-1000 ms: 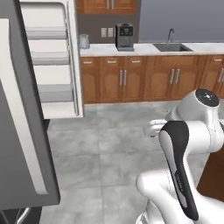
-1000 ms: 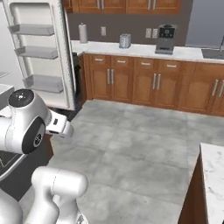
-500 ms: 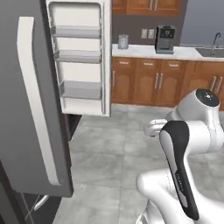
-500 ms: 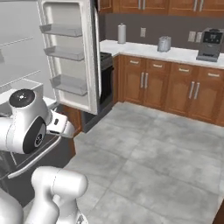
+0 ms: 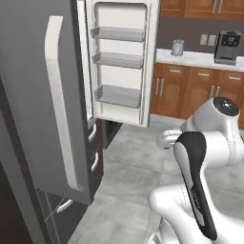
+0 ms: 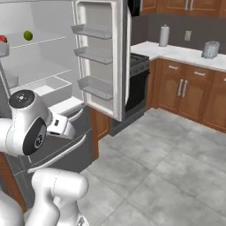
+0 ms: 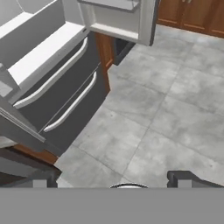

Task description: Gather the lime and onion from the fridge and place them on a tray on the dining counter. Then gather the chicken drumsticks from the fridge and place them on the other tray.

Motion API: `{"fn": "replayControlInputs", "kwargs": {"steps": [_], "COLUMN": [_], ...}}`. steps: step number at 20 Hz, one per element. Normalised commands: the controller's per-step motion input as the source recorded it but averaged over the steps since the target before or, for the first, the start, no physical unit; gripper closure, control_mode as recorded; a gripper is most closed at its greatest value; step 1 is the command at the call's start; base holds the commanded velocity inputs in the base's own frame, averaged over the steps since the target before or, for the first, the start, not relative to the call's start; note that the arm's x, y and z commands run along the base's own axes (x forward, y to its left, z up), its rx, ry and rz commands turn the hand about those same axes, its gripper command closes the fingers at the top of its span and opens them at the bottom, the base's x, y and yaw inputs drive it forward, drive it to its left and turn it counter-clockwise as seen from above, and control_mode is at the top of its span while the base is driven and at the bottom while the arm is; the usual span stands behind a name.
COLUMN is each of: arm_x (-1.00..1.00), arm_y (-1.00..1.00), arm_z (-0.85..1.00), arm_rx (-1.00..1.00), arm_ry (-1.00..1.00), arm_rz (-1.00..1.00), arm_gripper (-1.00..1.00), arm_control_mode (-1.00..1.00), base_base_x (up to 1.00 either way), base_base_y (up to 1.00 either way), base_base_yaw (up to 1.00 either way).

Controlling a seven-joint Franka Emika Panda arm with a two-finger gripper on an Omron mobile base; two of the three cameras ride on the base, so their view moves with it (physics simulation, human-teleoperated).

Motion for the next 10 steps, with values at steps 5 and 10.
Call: {"fn": "replayControlInputs", "kwargs": {"steps": [5, 10], "arm_x": [0.0, 0.0], "arm_y": [0.0, 0.0], "arm_z": [0.0, 0.0], "arm_rx": [0.0, 0.0], "arm_ry": [0.0, 0.0], "arm_rz": [0.0, 0.0], "arm_gripper": [-1.0, -1.0], "arm_control_mode": [1.0, 1.0], "base_base_x": [0.39, 0.51], "base_base_y": [-0.16, -0.34], "base_base_yaw": [0.41, 0.33]}}
